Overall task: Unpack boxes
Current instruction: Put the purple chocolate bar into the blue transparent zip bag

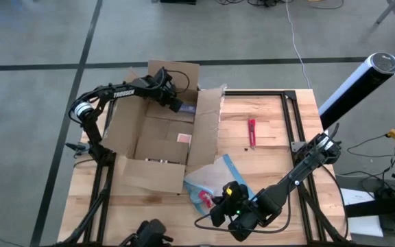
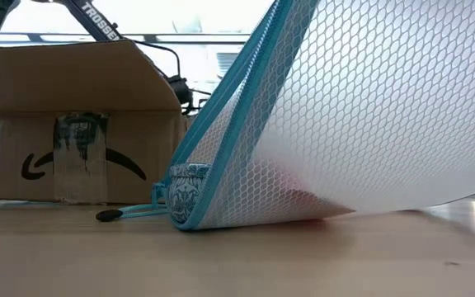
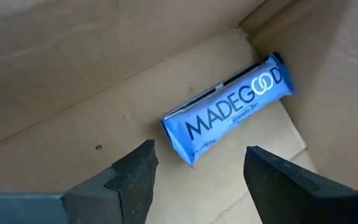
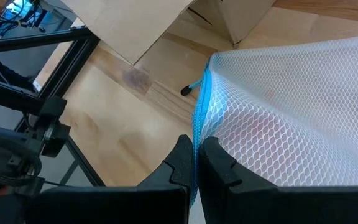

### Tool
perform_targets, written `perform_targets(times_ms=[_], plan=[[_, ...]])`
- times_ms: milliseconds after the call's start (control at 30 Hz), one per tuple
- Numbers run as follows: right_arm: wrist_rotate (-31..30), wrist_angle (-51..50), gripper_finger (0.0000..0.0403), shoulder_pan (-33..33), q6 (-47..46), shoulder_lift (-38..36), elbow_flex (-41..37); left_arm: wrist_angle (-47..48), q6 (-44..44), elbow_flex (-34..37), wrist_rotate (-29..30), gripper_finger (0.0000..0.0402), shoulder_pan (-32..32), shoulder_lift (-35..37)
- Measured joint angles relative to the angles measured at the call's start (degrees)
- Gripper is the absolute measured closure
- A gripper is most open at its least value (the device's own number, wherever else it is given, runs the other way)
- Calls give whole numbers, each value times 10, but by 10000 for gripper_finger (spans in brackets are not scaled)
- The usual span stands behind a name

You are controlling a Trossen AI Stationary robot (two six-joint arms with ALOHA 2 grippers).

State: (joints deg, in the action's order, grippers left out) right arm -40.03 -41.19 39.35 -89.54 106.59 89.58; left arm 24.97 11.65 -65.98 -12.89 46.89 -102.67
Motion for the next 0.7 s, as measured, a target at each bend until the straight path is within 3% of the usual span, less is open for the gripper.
perform_targets(times_ms=[233,700], plan=[[0,0,403,0,0,0,0,-9,30,0,-62,199,-1,-47],[0,0,403,0,0,0,0,-65,76,0,-66,262,-2,-54]])
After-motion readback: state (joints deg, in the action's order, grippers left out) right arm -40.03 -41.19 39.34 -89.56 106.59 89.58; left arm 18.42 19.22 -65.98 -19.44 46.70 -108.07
